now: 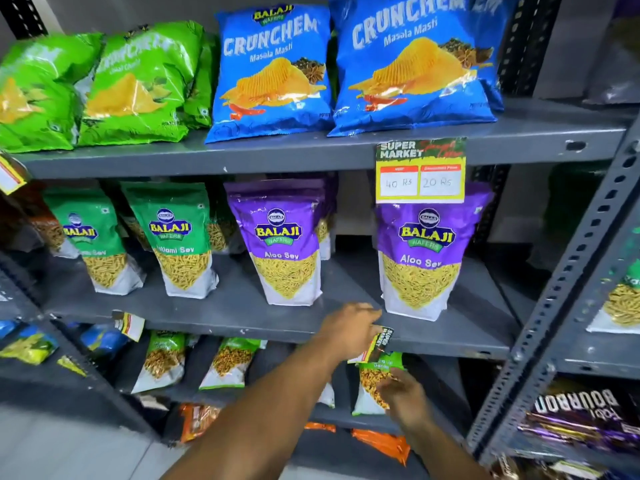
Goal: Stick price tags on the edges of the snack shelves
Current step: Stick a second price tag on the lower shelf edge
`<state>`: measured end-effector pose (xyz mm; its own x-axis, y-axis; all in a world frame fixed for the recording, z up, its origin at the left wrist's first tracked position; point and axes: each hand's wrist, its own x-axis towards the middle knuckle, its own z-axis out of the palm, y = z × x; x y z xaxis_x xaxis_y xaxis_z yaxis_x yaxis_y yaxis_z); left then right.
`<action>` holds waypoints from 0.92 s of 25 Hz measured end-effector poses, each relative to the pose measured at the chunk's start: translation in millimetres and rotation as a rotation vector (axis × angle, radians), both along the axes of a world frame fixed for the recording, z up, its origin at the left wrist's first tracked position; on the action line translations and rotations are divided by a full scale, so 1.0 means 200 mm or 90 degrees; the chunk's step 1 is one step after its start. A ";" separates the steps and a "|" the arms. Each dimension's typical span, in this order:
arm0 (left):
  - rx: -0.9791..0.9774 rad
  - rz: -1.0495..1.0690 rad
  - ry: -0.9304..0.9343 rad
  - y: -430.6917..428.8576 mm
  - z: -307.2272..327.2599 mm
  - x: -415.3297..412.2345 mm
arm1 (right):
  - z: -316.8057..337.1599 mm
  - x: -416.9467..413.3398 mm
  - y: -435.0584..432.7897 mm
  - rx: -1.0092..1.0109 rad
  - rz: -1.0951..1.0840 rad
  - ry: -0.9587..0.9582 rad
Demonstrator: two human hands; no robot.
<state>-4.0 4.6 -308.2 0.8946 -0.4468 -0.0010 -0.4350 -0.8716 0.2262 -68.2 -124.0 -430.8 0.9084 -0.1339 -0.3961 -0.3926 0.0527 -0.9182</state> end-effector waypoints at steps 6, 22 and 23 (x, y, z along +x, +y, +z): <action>0.000 -0.044 0.056 -0.02 -0.08 0.17 | -0.02 0.10 0.15 0.203 -0.057 0.089; -0.478 0.285 0.164 0.16 -0.59 -0.12 | 0.09 0.03 -0.13 -0.192 -0.131 -0.123; -0.483 0.299 0.159 0.13 -0.59 -0.11 | 0.10 0.06 -0.15 -0.236 -0.130 -0.115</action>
